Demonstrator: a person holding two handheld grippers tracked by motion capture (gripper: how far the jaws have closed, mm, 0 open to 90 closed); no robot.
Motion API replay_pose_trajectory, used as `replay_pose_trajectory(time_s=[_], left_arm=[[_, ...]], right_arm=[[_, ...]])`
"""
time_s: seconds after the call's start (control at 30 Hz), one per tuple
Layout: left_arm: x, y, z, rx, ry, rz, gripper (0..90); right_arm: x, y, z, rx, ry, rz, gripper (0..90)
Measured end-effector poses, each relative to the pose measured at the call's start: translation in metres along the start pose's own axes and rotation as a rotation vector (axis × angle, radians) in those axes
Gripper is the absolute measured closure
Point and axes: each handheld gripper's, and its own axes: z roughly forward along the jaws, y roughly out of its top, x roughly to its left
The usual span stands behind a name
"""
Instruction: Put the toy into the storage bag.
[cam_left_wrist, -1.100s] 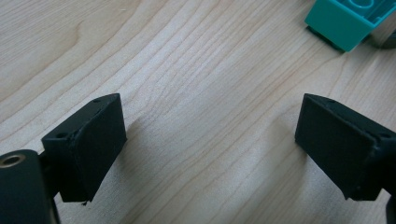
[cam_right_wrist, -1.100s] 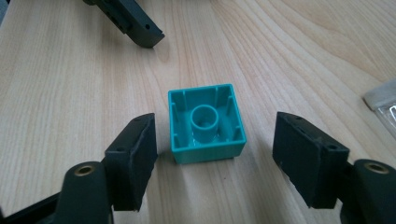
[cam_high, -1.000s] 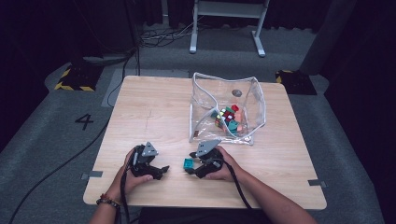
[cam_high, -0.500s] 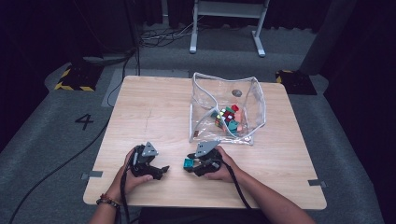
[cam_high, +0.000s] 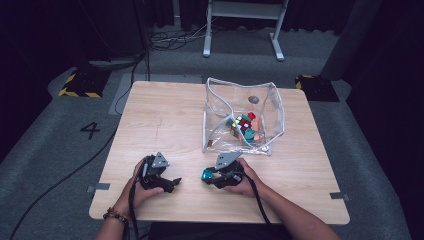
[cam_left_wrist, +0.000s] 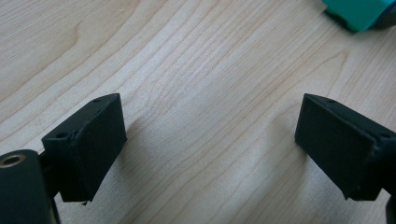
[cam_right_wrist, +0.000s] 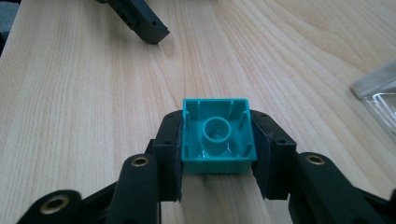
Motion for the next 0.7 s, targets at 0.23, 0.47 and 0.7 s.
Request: replay_pose_trajectory(time_s=[0.23,0.47,0.7], left_arm=[[0.0,0.0,0.0,0.0,0.0,0.0,8.9],[0.0,0.0,0.0,0.001,-0.002,0.0,8.9],[0.0,0.0,0.0,-0.001,0.0,-0.001,8.9]], right_arm=[[-0.005,-0.003,-0.018,-0.018,-0.012,-0.008,59.4],[-0.002,-0.013,-0.036,-0.009,-0.021,-0.007,59.4],[-0.003,-0.038,-0.072,-0.005,-0.086,0.013,59.4]])
